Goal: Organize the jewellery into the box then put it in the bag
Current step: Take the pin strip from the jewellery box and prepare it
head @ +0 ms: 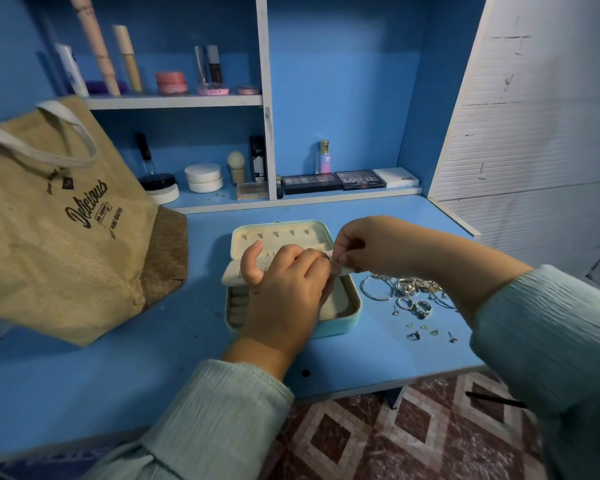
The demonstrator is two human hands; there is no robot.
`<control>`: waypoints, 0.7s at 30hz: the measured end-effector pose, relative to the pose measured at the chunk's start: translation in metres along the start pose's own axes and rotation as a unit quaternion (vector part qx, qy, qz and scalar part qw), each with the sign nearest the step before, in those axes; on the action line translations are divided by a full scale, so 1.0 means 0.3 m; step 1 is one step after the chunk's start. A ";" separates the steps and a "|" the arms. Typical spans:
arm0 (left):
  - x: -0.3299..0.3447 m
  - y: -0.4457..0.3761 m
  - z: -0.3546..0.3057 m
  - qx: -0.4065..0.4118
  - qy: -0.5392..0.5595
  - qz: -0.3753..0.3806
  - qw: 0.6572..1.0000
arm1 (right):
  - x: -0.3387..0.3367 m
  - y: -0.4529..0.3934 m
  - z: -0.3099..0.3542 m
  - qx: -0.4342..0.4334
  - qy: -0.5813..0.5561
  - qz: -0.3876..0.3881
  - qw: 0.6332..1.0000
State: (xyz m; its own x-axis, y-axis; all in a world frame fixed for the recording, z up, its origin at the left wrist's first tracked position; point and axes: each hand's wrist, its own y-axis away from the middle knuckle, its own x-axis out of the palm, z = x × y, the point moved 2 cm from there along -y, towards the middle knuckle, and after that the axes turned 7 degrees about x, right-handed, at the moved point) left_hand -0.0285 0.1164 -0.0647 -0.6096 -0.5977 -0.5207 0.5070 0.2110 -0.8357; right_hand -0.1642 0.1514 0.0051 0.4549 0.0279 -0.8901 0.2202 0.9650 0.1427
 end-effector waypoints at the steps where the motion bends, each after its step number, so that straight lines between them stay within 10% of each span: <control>1: 0.000 0.000 0.000 0.002 -0.003 0.001 1.000 | -0.001 -0.002 0.005 -0.008 0.024 0.006 1.000; 21: -0.014 0.003 -0.002 0.017 -0.013 0.007 1.000 | -0.017 -0.015 0.069 -0.041 0.191 0.042 0.980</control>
State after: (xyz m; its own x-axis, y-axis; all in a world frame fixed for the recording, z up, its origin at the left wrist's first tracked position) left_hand -0.0260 0.1197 -0.0633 -0.5858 -0.6156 -0.5272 0.5365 0.1931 -0.8215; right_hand -0.1497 0.1414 0.0179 0.1094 0.1884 -0.9760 0.1183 0.9724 0.2010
